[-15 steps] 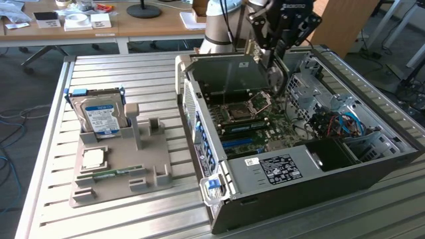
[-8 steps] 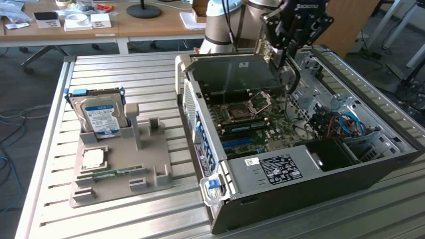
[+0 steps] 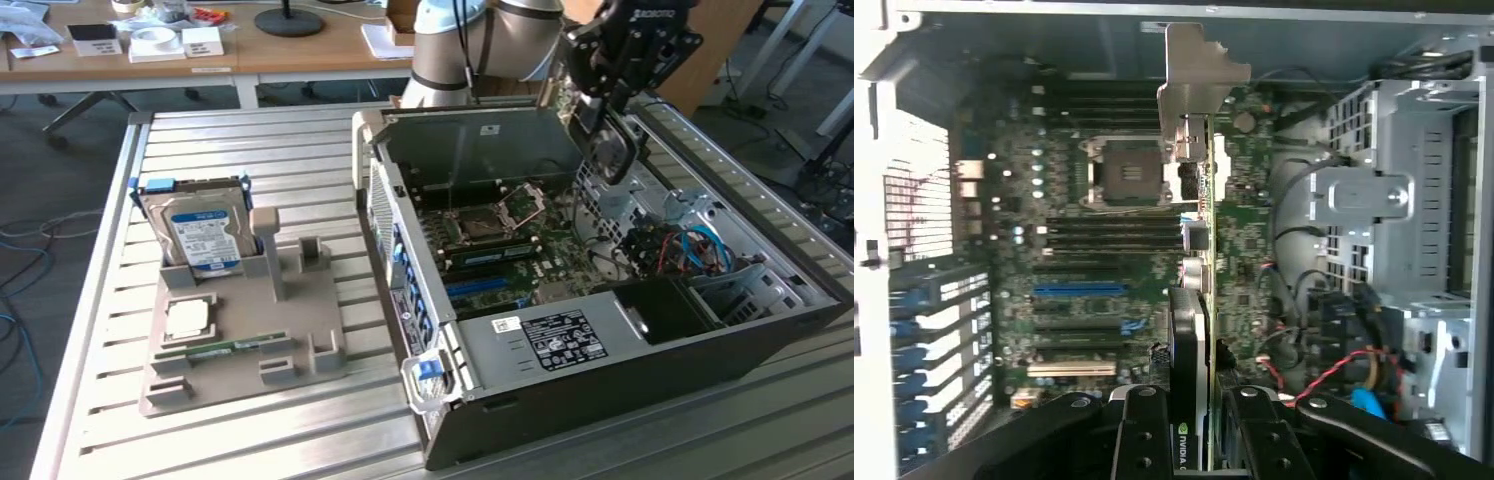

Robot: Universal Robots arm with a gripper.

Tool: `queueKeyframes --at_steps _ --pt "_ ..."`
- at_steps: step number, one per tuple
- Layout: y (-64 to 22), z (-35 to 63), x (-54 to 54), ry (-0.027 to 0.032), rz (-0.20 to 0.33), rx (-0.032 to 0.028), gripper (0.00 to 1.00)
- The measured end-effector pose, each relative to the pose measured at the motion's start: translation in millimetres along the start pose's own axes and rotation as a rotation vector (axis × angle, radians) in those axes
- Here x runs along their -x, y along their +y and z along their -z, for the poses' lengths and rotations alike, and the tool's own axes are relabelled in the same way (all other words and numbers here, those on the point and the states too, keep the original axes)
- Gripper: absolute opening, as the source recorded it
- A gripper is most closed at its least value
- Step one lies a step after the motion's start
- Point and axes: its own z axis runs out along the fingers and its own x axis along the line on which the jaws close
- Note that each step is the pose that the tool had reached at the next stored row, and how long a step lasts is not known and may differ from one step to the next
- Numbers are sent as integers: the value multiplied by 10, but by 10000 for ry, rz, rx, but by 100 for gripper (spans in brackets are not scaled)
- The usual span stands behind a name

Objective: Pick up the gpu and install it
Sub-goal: 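Pick up the gpu and move the gpu toward the slot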

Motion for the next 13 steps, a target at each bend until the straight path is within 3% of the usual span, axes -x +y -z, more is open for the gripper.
queueKeyframes --at_steps 5,13 --pt "1 -2 25 -1 1 0 27" --pt "-1 -132 54 2 1 0 27"
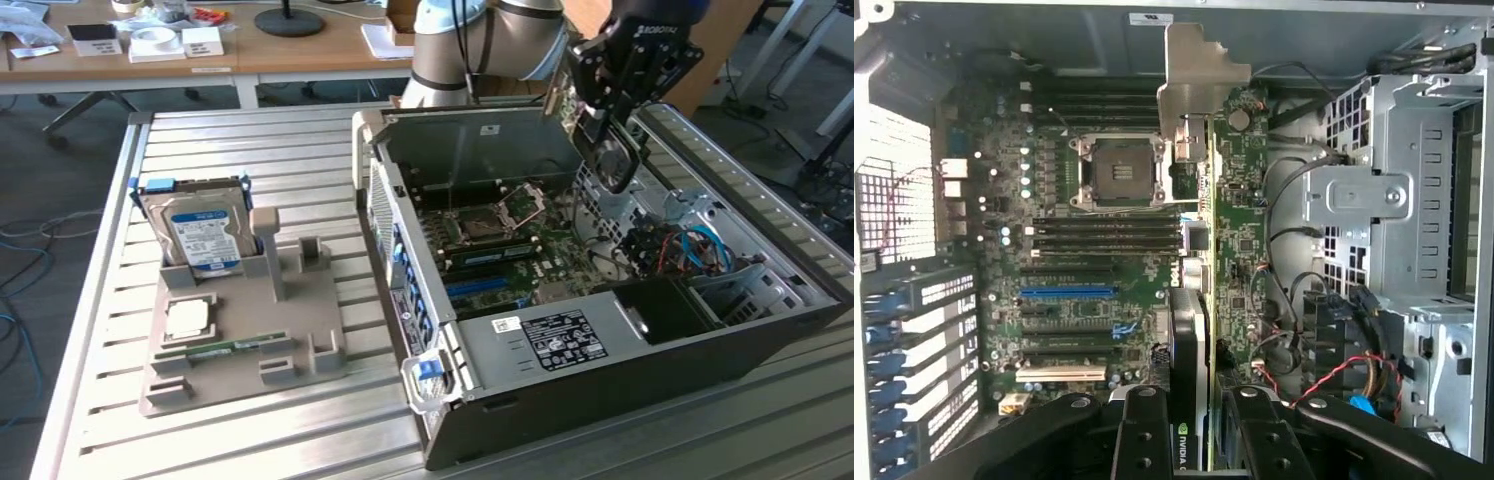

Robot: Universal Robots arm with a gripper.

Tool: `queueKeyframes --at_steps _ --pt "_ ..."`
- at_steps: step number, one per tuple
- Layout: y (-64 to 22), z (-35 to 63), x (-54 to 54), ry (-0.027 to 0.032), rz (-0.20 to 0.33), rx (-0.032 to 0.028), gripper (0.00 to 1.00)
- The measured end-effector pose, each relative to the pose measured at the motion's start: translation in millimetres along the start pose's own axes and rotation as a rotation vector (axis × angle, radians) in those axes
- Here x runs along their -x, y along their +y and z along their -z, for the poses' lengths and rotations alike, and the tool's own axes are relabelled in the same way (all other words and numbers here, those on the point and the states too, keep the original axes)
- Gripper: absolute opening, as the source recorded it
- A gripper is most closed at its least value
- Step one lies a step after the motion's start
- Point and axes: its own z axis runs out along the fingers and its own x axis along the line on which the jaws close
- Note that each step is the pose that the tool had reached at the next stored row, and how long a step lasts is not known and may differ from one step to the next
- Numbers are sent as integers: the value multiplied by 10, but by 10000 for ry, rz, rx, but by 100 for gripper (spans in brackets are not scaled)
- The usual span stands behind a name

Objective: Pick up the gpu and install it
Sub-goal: 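Pick up the gpu and move the gpu toward the slot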

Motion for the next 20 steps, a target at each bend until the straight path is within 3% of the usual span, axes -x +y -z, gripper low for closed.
queueKeyframes --at_steps 13,20 --pt "8 -158 385 78 -6 -10 27" --pt "8 -243 440 104 -9 -13 27"
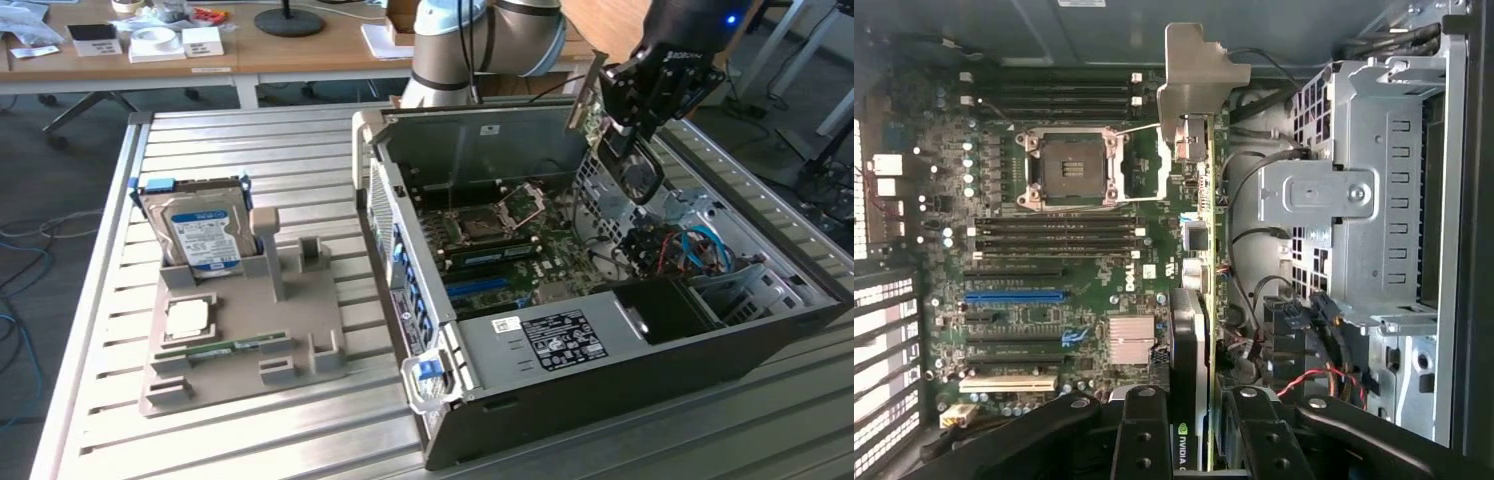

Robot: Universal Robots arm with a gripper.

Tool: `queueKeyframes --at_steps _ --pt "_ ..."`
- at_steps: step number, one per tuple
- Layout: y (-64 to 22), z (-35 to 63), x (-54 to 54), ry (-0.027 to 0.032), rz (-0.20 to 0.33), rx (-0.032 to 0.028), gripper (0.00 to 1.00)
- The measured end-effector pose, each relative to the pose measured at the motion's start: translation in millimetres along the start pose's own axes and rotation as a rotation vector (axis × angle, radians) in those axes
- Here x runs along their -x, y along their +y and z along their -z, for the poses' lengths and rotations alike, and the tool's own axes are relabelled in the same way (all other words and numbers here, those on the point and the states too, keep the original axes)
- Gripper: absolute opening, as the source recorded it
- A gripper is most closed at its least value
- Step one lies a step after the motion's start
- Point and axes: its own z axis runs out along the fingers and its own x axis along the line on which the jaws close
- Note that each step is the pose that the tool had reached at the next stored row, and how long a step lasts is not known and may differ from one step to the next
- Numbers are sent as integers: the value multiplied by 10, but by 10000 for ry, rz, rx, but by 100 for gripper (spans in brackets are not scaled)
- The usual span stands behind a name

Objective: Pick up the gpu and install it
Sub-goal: 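Pick up the gpu and move the gpu toward the slot, then insert the gpu into the slot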

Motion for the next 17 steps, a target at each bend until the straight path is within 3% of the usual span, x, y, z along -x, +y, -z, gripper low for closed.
queueKeyframes --at_steps 17 --pt "0 -1 0 2 106 6 27"
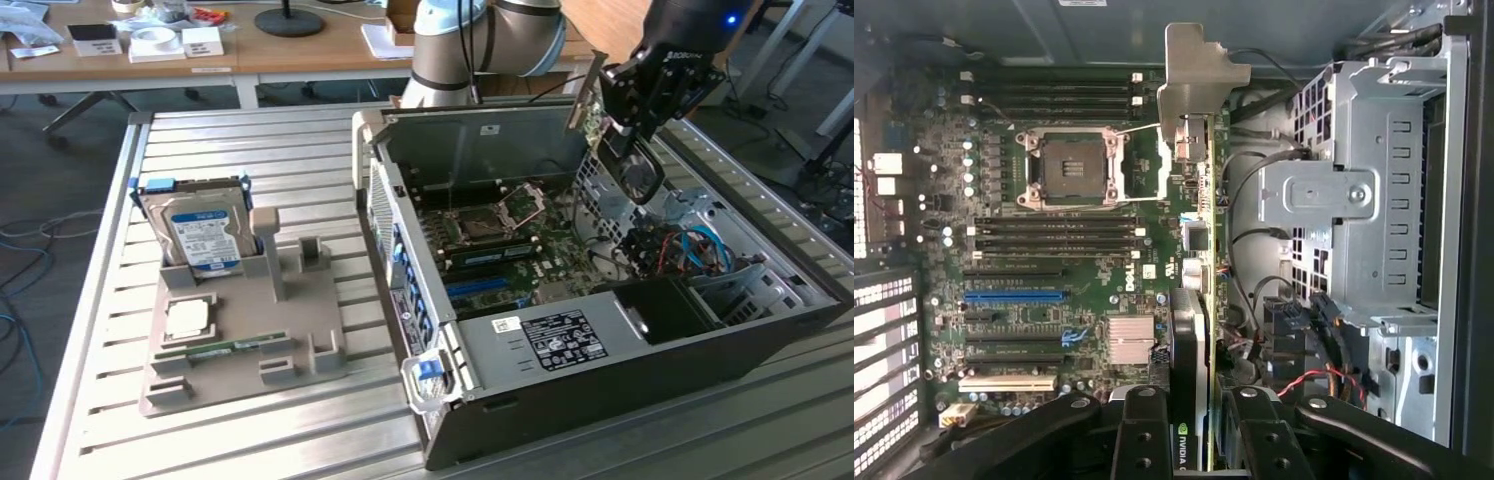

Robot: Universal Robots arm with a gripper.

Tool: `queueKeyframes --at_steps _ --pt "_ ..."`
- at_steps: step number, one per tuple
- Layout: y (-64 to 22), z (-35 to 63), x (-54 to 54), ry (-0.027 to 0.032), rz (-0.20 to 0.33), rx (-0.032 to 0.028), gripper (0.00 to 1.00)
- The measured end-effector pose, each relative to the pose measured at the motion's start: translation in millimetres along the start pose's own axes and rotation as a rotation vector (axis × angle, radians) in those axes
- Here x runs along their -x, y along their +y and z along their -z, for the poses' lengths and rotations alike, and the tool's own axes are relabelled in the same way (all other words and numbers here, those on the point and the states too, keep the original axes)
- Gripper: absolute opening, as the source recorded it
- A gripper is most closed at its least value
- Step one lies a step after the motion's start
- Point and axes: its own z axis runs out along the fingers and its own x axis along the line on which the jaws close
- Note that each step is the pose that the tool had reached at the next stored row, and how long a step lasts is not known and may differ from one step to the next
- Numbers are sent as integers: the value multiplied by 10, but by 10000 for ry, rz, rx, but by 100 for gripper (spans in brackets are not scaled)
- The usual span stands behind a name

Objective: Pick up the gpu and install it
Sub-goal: 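Insert the gpu into the slot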

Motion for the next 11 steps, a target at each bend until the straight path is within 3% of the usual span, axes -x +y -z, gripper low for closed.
queueKeyframes --at_steps 11 --pt "0 -2 0 33 1823 58 27"
